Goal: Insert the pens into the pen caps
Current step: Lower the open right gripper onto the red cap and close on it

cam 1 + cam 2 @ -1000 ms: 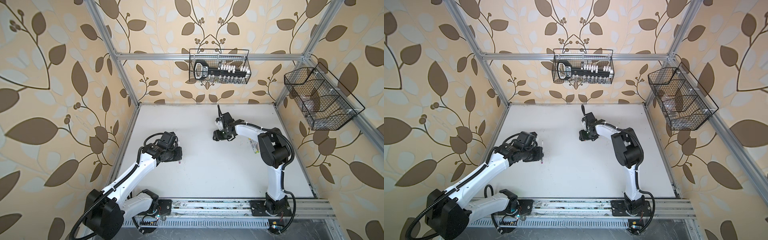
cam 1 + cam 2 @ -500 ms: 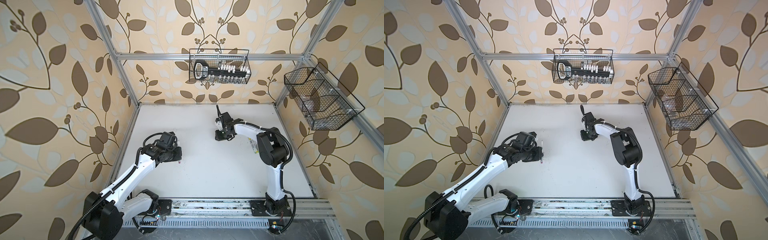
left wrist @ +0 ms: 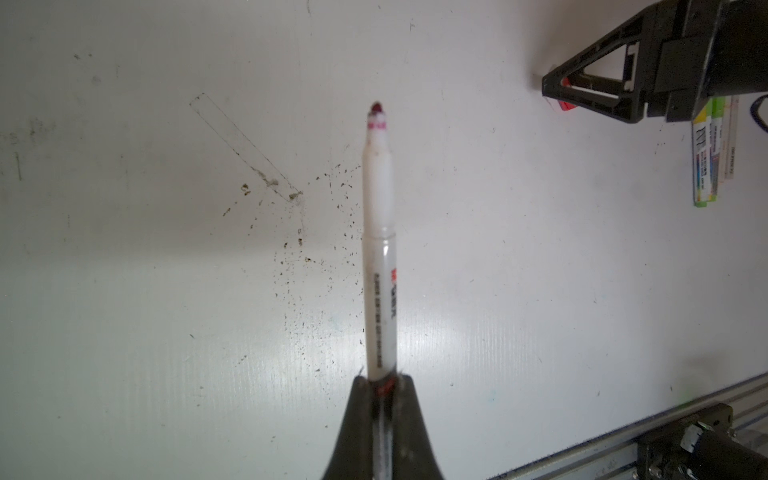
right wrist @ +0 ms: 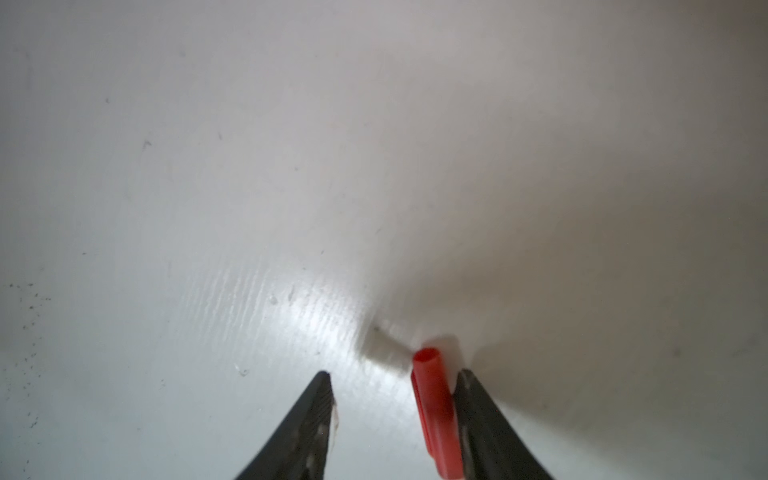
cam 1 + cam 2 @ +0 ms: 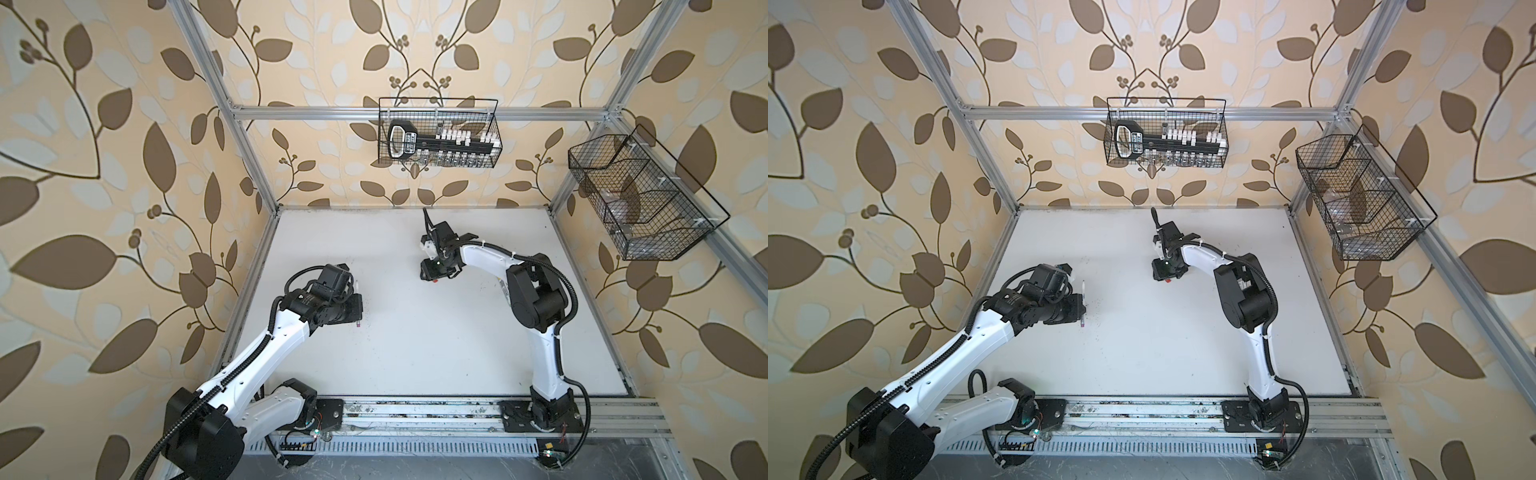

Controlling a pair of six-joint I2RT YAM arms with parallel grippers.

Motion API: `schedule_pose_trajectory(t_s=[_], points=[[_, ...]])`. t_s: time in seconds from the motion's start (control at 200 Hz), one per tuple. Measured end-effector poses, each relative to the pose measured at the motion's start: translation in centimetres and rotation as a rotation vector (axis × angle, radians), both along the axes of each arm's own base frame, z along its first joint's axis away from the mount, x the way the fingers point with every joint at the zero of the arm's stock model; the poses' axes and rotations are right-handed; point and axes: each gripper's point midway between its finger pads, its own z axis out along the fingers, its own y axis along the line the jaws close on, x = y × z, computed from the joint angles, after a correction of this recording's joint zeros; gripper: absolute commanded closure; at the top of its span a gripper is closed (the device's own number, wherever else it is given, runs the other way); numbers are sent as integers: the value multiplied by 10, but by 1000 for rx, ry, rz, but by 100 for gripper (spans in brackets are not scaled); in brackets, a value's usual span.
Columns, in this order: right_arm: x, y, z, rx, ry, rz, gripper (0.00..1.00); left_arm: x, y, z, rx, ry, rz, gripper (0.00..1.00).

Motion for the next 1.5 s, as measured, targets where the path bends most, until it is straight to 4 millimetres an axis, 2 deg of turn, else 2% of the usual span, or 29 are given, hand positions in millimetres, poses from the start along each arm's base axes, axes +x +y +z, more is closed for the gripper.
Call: schedule_pose_trajectory(t_s=[0.21, 0.33, 0.615, 0.75, 0.955, 1.04, 1.225, 1.5], points=[[-20, 19, -2, -20, 25, 69, 50, 0, 0, 0, 0, 0, 0, 100], [-27, 21, -6, -30, 28, 82, 50, 0, 0, 0, 0, 0, 0, 100], [-51, 7, -7, -65, 43, 90, 50, 0, -1, -2, 4, 8, -5, 100], [-57, 1, 0, -75, 39, 86, 51, 0, -1, -5, 10, 17, -9, 100], [-44, -9, 42, -45, -64, 44, 51, 1, -1, -6, 13, 20, -11, 100], [-37, -16, 49, -64, -94, 22, 52, 0, -1, -6, 12, 20, -11, 100], [-27, -28, 41, -157, -94, -8, 57, 0, -1, -6, 12, 19, -11, 100], [-20, -22, 25, -284, -89, 7, 68, 0, 0, 5, -5, -20, -11, 100]])
